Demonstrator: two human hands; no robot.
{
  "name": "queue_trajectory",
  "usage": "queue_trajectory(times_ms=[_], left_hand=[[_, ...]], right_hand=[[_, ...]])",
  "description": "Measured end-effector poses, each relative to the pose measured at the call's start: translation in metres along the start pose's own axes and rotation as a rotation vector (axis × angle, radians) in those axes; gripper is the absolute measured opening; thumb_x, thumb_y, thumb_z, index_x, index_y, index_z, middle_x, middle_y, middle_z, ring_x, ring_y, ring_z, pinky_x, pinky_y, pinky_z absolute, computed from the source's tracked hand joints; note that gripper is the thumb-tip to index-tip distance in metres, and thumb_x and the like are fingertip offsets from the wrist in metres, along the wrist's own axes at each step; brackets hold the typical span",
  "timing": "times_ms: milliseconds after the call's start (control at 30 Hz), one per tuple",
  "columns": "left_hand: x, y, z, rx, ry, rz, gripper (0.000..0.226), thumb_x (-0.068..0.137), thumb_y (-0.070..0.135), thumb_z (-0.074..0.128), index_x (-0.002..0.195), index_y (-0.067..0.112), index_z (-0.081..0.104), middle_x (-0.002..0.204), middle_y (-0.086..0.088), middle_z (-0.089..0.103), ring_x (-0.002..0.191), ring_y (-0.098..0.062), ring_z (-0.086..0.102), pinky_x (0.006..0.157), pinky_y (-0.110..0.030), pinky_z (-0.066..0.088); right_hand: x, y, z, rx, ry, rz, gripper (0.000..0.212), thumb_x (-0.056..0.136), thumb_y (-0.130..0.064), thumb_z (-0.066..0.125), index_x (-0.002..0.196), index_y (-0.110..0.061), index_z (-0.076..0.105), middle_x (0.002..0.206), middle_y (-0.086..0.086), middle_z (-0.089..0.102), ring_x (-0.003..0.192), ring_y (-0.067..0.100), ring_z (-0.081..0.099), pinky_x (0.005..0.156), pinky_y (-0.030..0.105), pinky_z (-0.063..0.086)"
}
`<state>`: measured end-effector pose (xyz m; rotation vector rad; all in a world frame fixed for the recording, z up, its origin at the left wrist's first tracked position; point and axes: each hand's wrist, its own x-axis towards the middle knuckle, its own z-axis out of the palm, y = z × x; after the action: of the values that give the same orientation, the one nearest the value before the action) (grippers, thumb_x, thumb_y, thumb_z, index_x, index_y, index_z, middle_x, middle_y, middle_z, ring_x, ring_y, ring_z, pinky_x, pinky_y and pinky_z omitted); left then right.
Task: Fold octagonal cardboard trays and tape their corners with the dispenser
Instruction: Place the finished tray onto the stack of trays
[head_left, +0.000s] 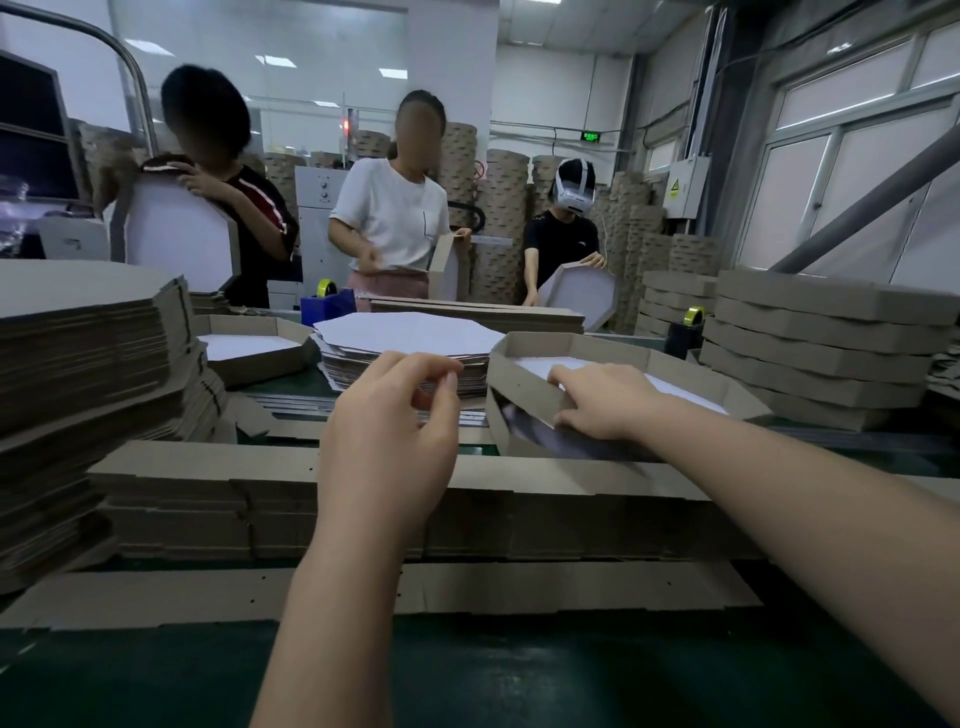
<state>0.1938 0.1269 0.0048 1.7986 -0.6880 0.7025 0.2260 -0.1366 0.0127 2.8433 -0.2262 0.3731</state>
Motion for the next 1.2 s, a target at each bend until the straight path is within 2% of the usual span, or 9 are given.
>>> queue_trajectory(times_ms=[67,267,400,533,667,900,967,1067,1200], left_hand=[[-0.001,-0.001,0.0,0.004,0.0,-0.001,0.018,0.093,0.017,0.059,0.108,0.019,0.069,0.097,0.009,0.063,0.087,-0.001,0.059,0.075,-0.032,0.055],[-0.001,-0.003,-0.001,0.007,0.009,0.0,0.019,0.092,0.018,0.059,0.108,0.021,0.07,0.1,0.011,0.065,0.087,-0.002,0.06,0.073,-0.022,0.053],[0.0,-0.01,-0.005,-0.006,0.022,-0.028,0.019,0.092,0.02,0.058,0.107,0.022,0.07,0.097,0.013,0.064,0.087,0.0,0.059,0.074,-0.024,0.053],[-0.001,-0.014,-0.005,-0.017,0.025,-0.068,0.018,0.092,0.022,0.058,0.104,0.024,0.07,0.096,0.014,0.064,0.085,0.002,0.059,0.073,-0.025,0.053],[0.0,-0.017,-0.006,-0.015,0.022,-0.092,0.016,0.093,0.022,0.058,0.103,0.025,0.07,0.096,0.017,0.063,0.083,0.003,0.058,0.072,-0.026,0.054],[-0.001,-0.018,-0.008,-0.033,0.024,-0.098,0.015,0.093,0.022,0.057,0.101,0.027,0.069,0.095,0.018,0.063,0.083,0.005,0.059,0.072,-0.028,0.054],[-0.001,-0.019,-0.009,-0.032,0.028,-0.097,0.015,0.093,0.021,0.057,0.1,0.026,0.07,0.095,0.017,0.064,0.083,0.005,0.058,0.07,-0.022,0.052],[0.0,-0.02,-0.008,-0.035,0.037,-0.098,0.014,0.093,0.021,0.058,0.1,0.026,0.069,0.094,0.016,0.064,0.082,0.004,0.059,0.069,-0.019,0.051],[0.0,-0.019,-0.007,-0.041,0.04,-0.101,0.014,0.093,0.021,0.058,0.1,0.027,0.069,0.093,0.018,0.064,0.082,0.004,0.059,0.068,-0.02,0.051]], right_hand=[[0.009,-0.011,-0.003,0.044,0.053,0.045,0.026,0.087,-0.039,0.057,0.108,-0.028,0.048,0.115,0.001,0.063,0.105,0.027,0.058,0.068,0.033,0.036],[0.037,-0.04,0.018,0.191,-0.06,0.228,0.039,0.089,-0.026,0.056,0.127,-0.022,0.047,0.12,0.006,0.061,0.107,0.029,0.058,0.087,0.037,0.05],[0.053,-0.05,0.026,0.235,-0.033,0.241,0.032,0.093,-0.024,0.051,0.124,-0.018,0.047,0.119,0.009,0.061,0.104,0.031,0.058,0.079,0.034,0.046],[0.057,-0.054,0.038,0.346,-0.131,0.226,0.03,0.097,-0.023,0.047,0.125,-0.015,0.047,0.125,0.007,0.058,0.109,0.029,0.054,0.082,0.033,0.043],[0.06,-0.052,0.032,0.35,-0.112,0.21,0.035,0.092,-0.023,0.052,0.126,-0.015,0.051,0.128,0.007,0.058,0.114,0.03,0.054,0.089,0.034,0.046],[0.05,-0.05,0.03,0.424,-0.105,0.211,0.032,0.089,-0.025,0.057,0.119,-0.015,0.058,0.122,0.007,0.061,0.11,0.028,0.056,0.083,0.031,0.045],[0.044,-0.042,0.025,0.344,-0.177,0.235,0.023,0.083,-0.029,0.061,0.1,-0.014,0.061,0.106,0.007,0.064,0.098,0.027,0.058,0.072,0.031,0.047],[0.03,-0.028,0.02,0.211,-0.28,0.305,0.02,0.076,-0.036,0.066,0.075,-0.02,0.053,0.082,-0.002,0.058,0.086,0.023,0.057,0.056,0.026,0.034],[0.038,-0.034,0.016,0.177,-0.079,0.308,0.017,0.083,-0.035,0.061,0.084,-0.019,0.056,0.09,0.001,0.06,0.084,0.025,0.054,0.06,0.027,0.035]])
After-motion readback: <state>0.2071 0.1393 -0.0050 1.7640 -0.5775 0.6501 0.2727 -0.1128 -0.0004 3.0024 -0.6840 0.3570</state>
